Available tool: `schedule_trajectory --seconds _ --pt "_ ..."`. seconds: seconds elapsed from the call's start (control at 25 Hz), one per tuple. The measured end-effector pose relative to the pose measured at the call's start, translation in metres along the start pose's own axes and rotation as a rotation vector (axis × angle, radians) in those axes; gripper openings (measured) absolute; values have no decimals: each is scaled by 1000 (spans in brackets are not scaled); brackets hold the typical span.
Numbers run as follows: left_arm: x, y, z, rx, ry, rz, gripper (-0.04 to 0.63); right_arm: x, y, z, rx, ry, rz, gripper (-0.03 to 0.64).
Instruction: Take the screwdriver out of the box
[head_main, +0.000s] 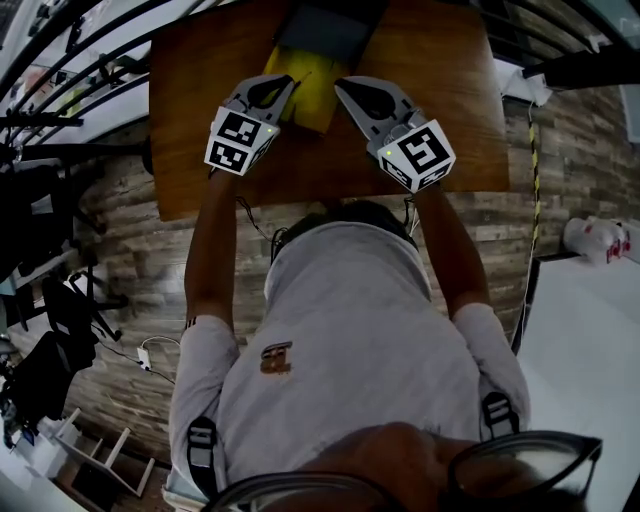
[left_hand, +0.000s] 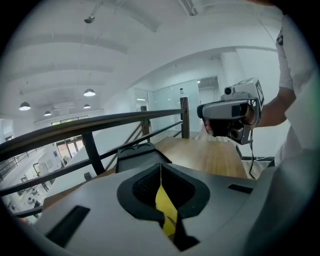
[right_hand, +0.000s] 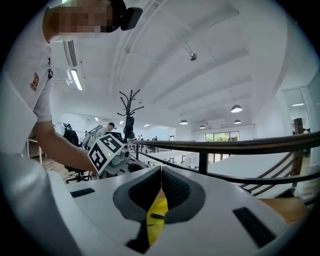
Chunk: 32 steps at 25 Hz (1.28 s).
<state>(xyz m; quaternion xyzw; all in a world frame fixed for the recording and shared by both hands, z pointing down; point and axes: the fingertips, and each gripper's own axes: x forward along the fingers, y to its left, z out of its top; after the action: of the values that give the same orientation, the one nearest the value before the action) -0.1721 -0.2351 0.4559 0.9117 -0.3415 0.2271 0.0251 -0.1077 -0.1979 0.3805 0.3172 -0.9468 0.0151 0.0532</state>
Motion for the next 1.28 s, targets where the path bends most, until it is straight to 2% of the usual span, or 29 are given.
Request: schedule_trajectory --seconds 0.44,0.92,1.28 --pt "66 9 -56 29 293 -61 23 4 -34 -19 11 32 35 32" --pt "104 8 -90 64 509 -115 109 -8 -56 -30 59 11 51 32" --pt "124 5 -104 54 658 -146 132 -23 -72 -30 87 -28 70 32"
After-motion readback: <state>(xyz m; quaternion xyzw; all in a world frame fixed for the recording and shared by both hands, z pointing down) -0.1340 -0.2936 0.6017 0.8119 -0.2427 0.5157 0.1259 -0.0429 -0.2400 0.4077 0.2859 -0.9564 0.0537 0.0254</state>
